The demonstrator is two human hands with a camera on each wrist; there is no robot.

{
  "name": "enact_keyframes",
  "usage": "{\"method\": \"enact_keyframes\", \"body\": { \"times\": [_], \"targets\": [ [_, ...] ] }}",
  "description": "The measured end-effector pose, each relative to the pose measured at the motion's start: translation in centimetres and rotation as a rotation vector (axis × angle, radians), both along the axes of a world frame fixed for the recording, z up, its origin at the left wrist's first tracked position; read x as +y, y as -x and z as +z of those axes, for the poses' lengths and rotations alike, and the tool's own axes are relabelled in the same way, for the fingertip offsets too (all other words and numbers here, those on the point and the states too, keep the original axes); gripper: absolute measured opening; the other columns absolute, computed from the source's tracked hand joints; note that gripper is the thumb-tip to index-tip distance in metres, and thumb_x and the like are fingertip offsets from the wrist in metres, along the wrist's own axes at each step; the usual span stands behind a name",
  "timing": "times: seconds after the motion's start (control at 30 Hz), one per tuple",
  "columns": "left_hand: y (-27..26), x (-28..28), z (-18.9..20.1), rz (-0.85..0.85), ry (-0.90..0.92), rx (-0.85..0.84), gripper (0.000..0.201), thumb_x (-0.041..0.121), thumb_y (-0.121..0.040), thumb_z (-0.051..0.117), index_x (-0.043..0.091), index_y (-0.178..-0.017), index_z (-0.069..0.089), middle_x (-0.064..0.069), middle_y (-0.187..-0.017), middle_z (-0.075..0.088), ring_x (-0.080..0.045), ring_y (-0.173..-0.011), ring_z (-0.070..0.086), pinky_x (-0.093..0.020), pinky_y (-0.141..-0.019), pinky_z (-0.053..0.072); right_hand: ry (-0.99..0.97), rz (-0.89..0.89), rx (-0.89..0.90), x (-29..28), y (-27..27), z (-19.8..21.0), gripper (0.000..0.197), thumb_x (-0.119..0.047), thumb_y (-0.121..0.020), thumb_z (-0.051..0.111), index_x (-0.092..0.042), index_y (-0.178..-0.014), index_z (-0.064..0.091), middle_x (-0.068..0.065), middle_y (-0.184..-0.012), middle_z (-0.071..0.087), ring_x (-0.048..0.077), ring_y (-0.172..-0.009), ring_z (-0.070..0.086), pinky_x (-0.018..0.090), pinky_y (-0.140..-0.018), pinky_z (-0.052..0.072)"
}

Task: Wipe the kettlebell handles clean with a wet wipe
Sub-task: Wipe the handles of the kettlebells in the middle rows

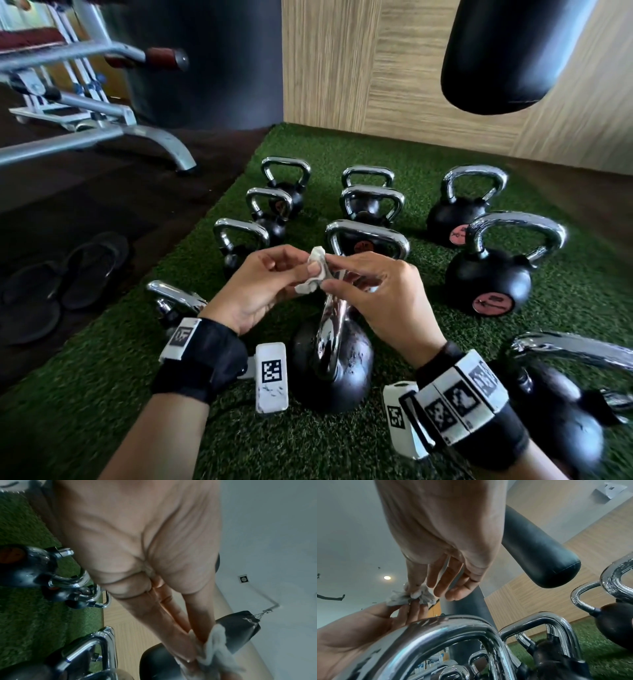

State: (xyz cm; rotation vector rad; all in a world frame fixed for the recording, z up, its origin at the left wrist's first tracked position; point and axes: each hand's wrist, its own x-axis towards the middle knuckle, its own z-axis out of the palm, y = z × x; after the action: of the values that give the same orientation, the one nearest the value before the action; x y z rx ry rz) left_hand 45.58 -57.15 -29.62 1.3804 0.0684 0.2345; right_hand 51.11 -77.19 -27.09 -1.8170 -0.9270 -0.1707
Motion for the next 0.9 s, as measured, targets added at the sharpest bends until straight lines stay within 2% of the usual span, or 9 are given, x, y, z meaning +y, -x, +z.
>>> {"method": "enact_keyframes", "body": {
  "times": [0.17, 0.27, 0.33, 0.47, 0.57, 0.67, 0.73, 0.83, 0.9],
  "targets": [
    [-0.3, -0.7, -0.1, -0.014, -0.116, -0.024, 0.022, 0.039, -0.067, 0.083, 0.02, -0.078, 0.083, -0.002, -0.08, 0.078, -0.011, -0.075, 0.074, -0.021, -0.063, 0.058, -0.066, -0.024, 0.089, -0.2, -0.4, -0.8, 0.034, -0.025, -0.075, 0.087, -0.024, -0.107, 0.079, -0.014, -0.098, 0.077, 0.0, -0.083, 0.073, 0.025, -0.078, 0.061],
    [-0.5, -0.2, -0.2, -0.039, -0.294, -0.001, 0.04, 0.059, -0.083, 0.071, 0.022, -0.093, 0.083, -0.006, -0.096, 0.08, -0.019, -0.09, 0.075, -0.025, -0.076, 0.06, -0.089, -0.084, 0.072, -0.6, -0.9, -1.6, 0.027, -0.027, -0.077, 0.087, -0.028, -0.103, 0.08, -0.019, -0.092, 0.077, -0.001, -0.079, 0.073, 0.023, -0.072, 0.061],
    [-1.1, 0.4, -0.7, -0.038, -0.351, 0.048, 0.045, 0.065, -0.091, 0.059, 0.027, -0.102, 0.081, -0.002, -0.103, 0.08, -0.017, -0.09, 0.074, -0.028, -0.08, 0.059, -0.111, -0.152, 0.07, -1.2, -1.8, -2.3, 0.024, -0.029, -0.076, 0.087, -0.032, -0.1, 0.08, -0.023, -0.089, 0.077, -0.003, -0.077, 0.073, 0.018, -0.07, 0.06],
    [-3.3, 0.7, -4.0, 0.137, -0.603, 0.221, 0.02, 0.042, -0.098, 0.063, 0.03, -0.098, 0.079, 0.003, -0.101, 0.079, -0.006, -0.082, 0.068, -0.026, -0.074, 0.049, -0.021, -0.336, 0.19, -2.7, -4.5, -4.9, 0.016, -0.033, -0.078, 0.085, -0.036, -0.092, 0.08, -0.021, -0.083, 0.077, -0.004, -0.076, 0.072, 0.027, -0.073, 0.062],
    [-4.5, -0.4, -7.2, 0.145, -0.904, 0.39, 0.025, 0.03, -0.105, 0.055, 0.024, -0.12, 0.073, 0.005, -0.123, 0.073, -0.014, -0.108, 0.069, -0.02, -0.083, 0.044, 0.134, -0.392, 0.279, -2.2, -5.4, -7.6, 0.018, -0.035, -0.076, 0.086, -0.029, -0.092, 0.082, -0.014, -0.085, 0.078, -0.002, -0.075, 0.07, 0.026, -0.077, 0.06],
    [-5.0, -1.8, -9.6, -0.016, -0.883, 0.391, 0.027, 0.015, -0.105, 0.054, 0.004, -0.126, 0.068, -0.015, -0.132, 0.068, -0.029, -0.12, 0.064, -0.028, -0.094, 0.046, 0.225, -0.375, 0.331, -0.7, -5.7, -9.8, 0.031, -0.037, -0.072, 0.089, -0.023, -0.099, 0.081, -0.007, -0.094, 0.079, -0.006, -0.072, 0.064, 0.003, -0.07, 0.047],
    [-4.7, -2.5, -10.0, -0.066, -0.862, 0.348, 0.029, 0.001, -0.102, 0.057, -0.004, -0.13, 0.063, -0.024, -0.133, 0.064, -0.037, -0.122, 0.062, -0.041, -0.104, 0.048, 0.245, -0.369, 0.36, 0.0, -6.1, -10.8, 0.034, -0.035, -0.073, 0.088, -0.02, -0.103, 0.081, -0.003, -0.095, 0.078, -0.009, -0.069, 0.058, -0.006, -0.061, 0.039],
    [-4.4, -2.8, -10.1, -0.045, -0.782, 0.34, 0.027, -0.002, -0.101, 0.057, -0.007, -0.127, 0.063, -0.029, -0.129, 0.065, -0.044, -0.121, 0.061, -0.047, -0.104, 0.049, 0.259, -0.376, 0.379, 0.6, -6.5, -11.5, 0.032, -0.032, -0.077, 0.086, -0.017, -0.105, 0.08, 0.001, -0.097, 0.079, 0.002, -0.077, 0.064, -0.002, -0.062, 0.038],
    [-4.3, -2.8, -10.4, -0.009, -0.685, 0.354, 0.022, 0.0, -0.103, 0.054, -0.002, -0.121, 0.066, -0.027, -0.122, 0.068, -0.03, -0.107, 0.069, -0.036, -0.095, 0.051, 0.236, -0.378, 0.379, 1.0, -6.8, -11.2, 0.03, -0.028, -0.077, 0.086, -0.016, -0.104, 0.08, 0.003, -0.096, 0.079, 0.007, -0.082, 0.068, 0.007, -0.071, 0.044]
  ]
}}
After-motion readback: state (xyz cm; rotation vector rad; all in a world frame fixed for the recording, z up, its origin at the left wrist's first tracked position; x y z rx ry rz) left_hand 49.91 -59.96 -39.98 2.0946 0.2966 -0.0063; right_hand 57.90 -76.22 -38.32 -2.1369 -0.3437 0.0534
